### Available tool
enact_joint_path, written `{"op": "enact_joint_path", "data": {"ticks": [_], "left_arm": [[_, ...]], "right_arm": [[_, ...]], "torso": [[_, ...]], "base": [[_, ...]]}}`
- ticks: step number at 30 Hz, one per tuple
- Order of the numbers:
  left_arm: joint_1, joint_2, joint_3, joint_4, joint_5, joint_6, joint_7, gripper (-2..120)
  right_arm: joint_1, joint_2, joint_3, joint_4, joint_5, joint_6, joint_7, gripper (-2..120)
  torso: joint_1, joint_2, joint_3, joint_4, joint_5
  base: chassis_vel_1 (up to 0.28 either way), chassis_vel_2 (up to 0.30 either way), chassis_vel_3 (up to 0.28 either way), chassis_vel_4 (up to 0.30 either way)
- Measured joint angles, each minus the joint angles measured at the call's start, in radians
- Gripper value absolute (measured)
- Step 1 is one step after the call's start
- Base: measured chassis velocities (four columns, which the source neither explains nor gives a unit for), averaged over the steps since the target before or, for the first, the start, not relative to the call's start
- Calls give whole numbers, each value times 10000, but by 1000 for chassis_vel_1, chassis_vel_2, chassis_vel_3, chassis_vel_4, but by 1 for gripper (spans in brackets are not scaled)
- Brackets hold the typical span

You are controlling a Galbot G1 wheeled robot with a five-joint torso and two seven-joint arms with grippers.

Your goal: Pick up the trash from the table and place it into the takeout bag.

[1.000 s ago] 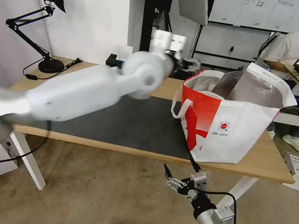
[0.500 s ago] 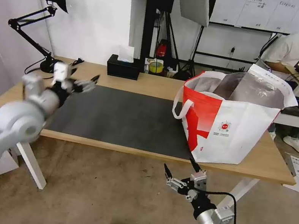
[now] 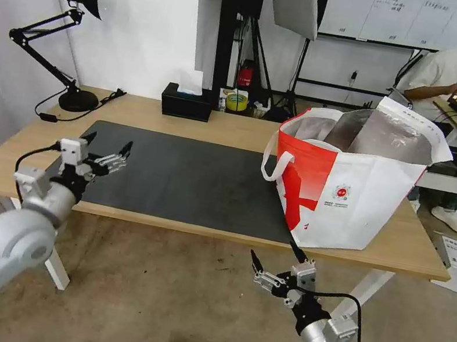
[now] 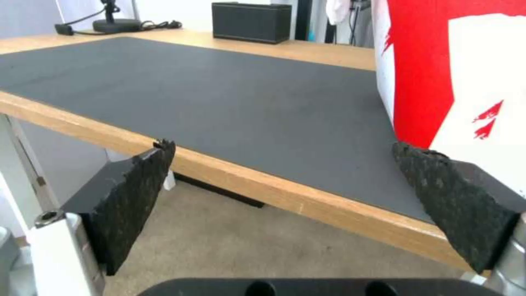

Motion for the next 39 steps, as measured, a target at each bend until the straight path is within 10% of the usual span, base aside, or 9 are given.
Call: {"op": "enact_joint_path", "data": {"ticks": [39], "left_arm": [[2707, -1524, -1288, 823, 1291, -1949, 1253, 100]], "right_arm": [[0, 0, 0, 1, 0, 0, 0, 100]], "torso": [[1, -1, 1, -2, 1]], "base": [[0, 0, 0, 0]]}}
